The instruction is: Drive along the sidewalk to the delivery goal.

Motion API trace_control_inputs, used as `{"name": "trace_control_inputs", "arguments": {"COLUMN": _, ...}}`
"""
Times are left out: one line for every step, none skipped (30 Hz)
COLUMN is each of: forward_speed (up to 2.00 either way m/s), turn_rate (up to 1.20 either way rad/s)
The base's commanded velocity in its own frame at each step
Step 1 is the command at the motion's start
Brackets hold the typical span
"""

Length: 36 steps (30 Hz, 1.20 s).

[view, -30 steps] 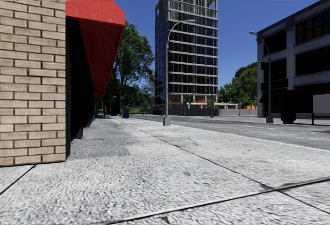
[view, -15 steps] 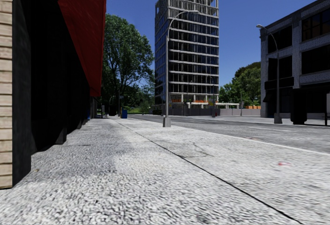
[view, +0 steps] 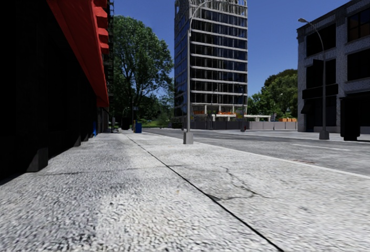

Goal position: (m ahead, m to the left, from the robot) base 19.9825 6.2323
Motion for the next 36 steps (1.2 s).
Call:
{"name": "trace_control_inputs", "arguments": {"forward_speed": 2.0, "turn_rate": 0.26}}
{"name": "trace_control_inputs", "arguments": {"forward_speed": 2.0, "turn_rate": 0.26}}
{"name": "trace_control_inputs", "arguments": {"forward_speed": 2.0, "turn_rate": 0.27}}
{"name": "trace_control_inputs", "arguments": {"forward_speed": 2.0, "turn_rate": 0.27}}
{"name": "trace_control_inputs", "arguments": {"forward_speed": 2.0, "turn_rate": 0.27}}
{"name": "trace_control_inputs", "arguments": {"forward_speed": 2.0, "turn_rate": 0.27}}
{"name": "trace_control_inputs", "arguments": {"forward_speed": 2.0, "turn_rate": 0.27}}
{"name": "trace_control_inputs", "arguments": {"forward_speed": 2.0, "turn_rate": 0.27}}
{"name": "trace_control_inputs", "arguments": {"forward_speed": 2.0, "turn_rate": 0.27}}
{"name": "trace_control_inputs", "arguments": {"forward_speed": 2.0, "turn_rate": 0.27}}
{"name": "trace_control_inputs", "arguments": {"forward_speed": 2.0, "turn_rate": 0.27}}
{"name": "trace_control_inputs", "arguments": {"forward_speed": 2.0, "turn_rate": 0.27}}
{"name": "trace_control_inputs", "arguments": {"forward_speed": 2.0, "turn_rate": 0.27}}
{"name": "trace_control_inputs", "arguments": {"forward_speed": 2.0, "turn_rate": 0.27}}
{"name": "trace_control_inputs", "arguments": {"forward_speed": 2.0, "turn_rate": 0.27}}
{"name": "trace_control_inputs", "arguments": {"forward_speed": 2.0, "turn_rate": 0.27}}
{"name": "trace_control_inputs", "arguments": {"forward_speed": 2.0, "turn_rate": 0.27}}
{"name": "trace_control_inputs", "arguments": {"forward_speed": 2.0, "turn_rate": 0.27}}
{"name": "trace_control_inputs", "arguments": {"forward_speed": 2.0, "turn_rate": 0.27}}
{"name": "trace_control_inputs", "arguments": {"forward_speed": 2.0, "turn_rate": 0.27}}
{"name": "trace_control_inputs", "arguments": {"forward_speed": 2.0, "turn_rate": 0.27}}
{"name": "trace_control_inputs", "arguments": {"forward_speed": 2.0, "turn_rate": 0.27}}
{"name": "trace_control_inputs", "arguments": {"forward_speed": 2.0, "turn_rate": 0.27}}
{"name": "trace_control_inputs", "arguments": {"forward_speed": 2.0, "turn_rate": 0.27}}
{"name": "trace_control_inputs", "arguments": {"forward_speed": 2.0, "turn_rate": 0.27}}
{"name": "trace_control_inputs", "arguments": {"forward_speed": 2.0, "turn_rate": 0.27}}
{"name": "trace_control_inputs", "arguments": {"forward_speed": 2.0, "turn_rate": 0.28}}
{"name": "trace_control_inputs", "arguments": {"forward_speed": 2.0, "turn_rate": 0.31}}
{"name": "trace_control_inputs", "arguments": {"forward_speed": 2.0, "turn_rate": 0.33}}
{"name": "trace_control_inputs", "arguments": {"forward_speed": 2.0, "turn_rate": 0.34}}
{"name": "trace_control_inputs", "arguments": {"forward_speed": 2.0, "turn_rate": 0.34}}
{"name": "trace_control_inputs", "arguments": {"forward_speed": 2.0, "turn_rate": 0.35}}
{"name": "trace_control_inputs", "arguments": {"forward_speed": 2.0, "turn_rate": 0.35}}
{"name": "trace_control_inputs", "arguments": {"forward_speed": 2.0, "turn_rate": 0.35}}
{"name": "trace_control_inputs", "arguments": {"forward_speed": 2.0, "turn_rate": 0.35}}
{"name": "trace_control_inputs", "arguments": {"forward_speed": 2.0, "turn_rate": 0.35}}
